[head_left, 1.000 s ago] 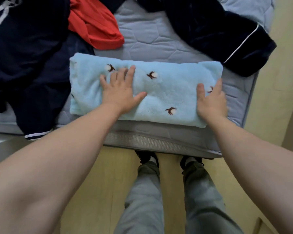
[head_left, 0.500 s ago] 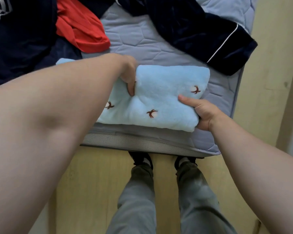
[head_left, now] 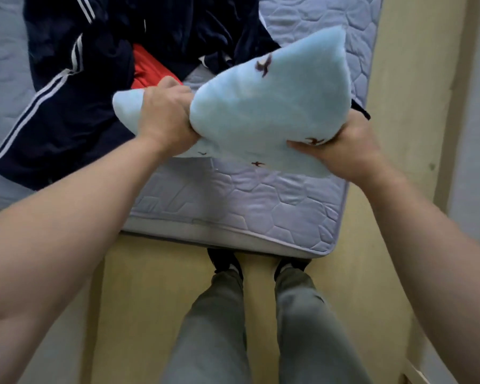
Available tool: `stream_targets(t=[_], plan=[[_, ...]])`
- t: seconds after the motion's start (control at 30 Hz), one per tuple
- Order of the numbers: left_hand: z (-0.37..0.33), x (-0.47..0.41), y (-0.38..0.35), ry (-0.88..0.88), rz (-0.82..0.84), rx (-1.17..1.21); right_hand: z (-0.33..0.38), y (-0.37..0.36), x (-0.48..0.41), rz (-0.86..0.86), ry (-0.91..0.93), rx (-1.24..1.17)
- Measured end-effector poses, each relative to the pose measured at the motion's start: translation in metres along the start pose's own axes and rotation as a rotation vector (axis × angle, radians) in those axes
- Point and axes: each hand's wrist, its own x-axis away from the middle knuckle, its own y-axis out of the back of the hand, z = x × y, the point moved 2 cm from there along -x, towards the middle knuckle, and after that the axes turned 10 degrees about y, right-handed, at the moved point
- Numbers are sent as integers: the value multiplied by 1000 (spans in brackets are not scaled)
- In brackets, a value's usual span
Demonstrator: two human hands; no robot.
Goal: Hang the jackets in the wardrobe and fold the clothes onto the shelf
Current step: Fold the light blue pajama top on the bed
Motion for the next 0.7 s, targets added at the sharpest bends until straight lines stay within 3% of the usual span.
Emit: stream_targets(t=[0.13, 0.17, 0.23, 0.27, 0.33, 0.37, 0.43, 0.53, 0.6, 0.7], plan=[[-15, 30, 4, 56, -443, 203, 41, 6, 20, -56, 668, 615], [-15, 39, -1, 135, -465, 287, 45, 2, 29, -84, 761, 695], [-14, 58, -18, 298, -363, 431, 42, -10, 50, -74, 888, 774], [-15, 68, -32, 274, -265, 442, 35, -17, 60, -19, 938, 798], [-14, 92, -67, -3, 0, 178, 12, -35, 81, 196, 961, 826], [-13, 104, -85, -170, 217, -22, -2, -43, 89, 322, 941, 836], [-10, 116, -111, -237, 504, -212, -31, -57, 107, 519, 902, 877], [-31, 99, -118, -210, 393, -51, -61, -73, 131, 659, 880, 884], [-51, 84, -129, -315, 346, -85, -69, -80, 141, 649, 866, 872], [-69, 72, -160, -398, 462, -182, -78, -84, 150, 581, 801, 870]])
